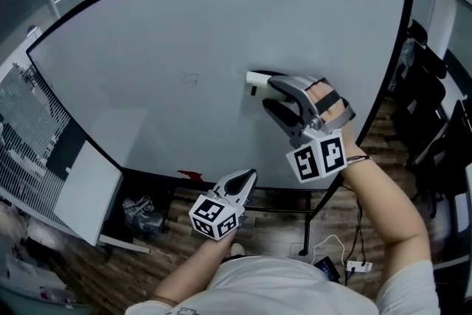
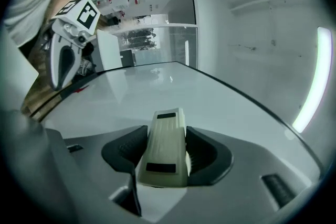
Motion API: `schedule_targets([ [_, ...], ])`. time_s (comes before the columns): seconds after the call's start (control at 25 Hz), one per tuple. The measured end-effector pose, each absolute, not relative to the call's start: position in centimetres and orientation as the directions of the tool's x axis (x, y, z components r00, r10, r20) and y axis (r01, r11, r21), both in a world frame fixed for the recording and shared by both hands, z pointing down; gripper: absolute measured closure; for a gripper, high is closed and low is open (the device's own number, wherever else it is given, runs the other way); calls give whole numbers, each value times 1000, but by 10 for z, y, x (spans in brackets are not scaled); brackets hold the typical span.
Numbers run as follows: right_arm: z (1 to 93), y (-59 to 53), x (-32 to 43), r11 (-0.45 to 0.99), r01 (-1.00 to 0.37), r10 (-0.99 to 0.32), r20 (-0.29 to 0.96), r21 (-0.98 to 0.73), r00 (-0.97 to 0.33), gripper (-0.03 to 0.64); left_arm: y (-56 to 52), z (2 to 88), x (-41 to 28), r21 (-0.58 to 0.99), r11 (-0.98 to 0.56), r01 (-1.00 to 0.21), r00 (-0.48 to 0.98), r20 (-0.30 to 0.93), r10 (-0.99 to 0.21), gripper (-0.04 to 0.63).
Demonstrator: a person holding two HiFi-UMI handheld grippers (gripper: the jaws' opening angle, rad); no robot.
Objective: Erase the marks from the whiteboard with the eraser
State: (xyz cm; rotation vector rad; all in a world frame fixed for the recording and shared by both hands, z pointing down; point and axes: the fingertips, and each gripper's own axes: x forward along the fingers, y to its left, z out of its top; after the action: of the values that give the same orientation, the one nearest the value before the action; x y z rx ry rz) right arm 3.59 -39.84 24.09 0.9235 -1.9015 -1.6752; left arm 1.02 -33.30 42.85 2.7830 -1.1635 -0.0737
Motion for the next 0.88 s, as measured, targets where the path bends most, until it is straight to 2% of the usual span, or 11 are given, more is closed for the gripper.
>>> schedule_targets([
  [0.28,391,-406,6,216,-108,-711,80,970,-699,383,-348,437,-11,147,-679,-719,689,20,-725,588],
  [0.56,499,-408,0,274,14,-714,213,962,-667,383,-360,444,-20,156,-680,-716,692,28,-721,588],
  [0.72,529,-407,2,298,58,-711,262,953,-652,383,-366,448,-25,158,-679,-717,692,41,-721,588],
  [0.88,514,-406,3,327,59,-694,282,943,-663,382,-369,443,-24,148,-685,-713,696,37,-717,588],
])
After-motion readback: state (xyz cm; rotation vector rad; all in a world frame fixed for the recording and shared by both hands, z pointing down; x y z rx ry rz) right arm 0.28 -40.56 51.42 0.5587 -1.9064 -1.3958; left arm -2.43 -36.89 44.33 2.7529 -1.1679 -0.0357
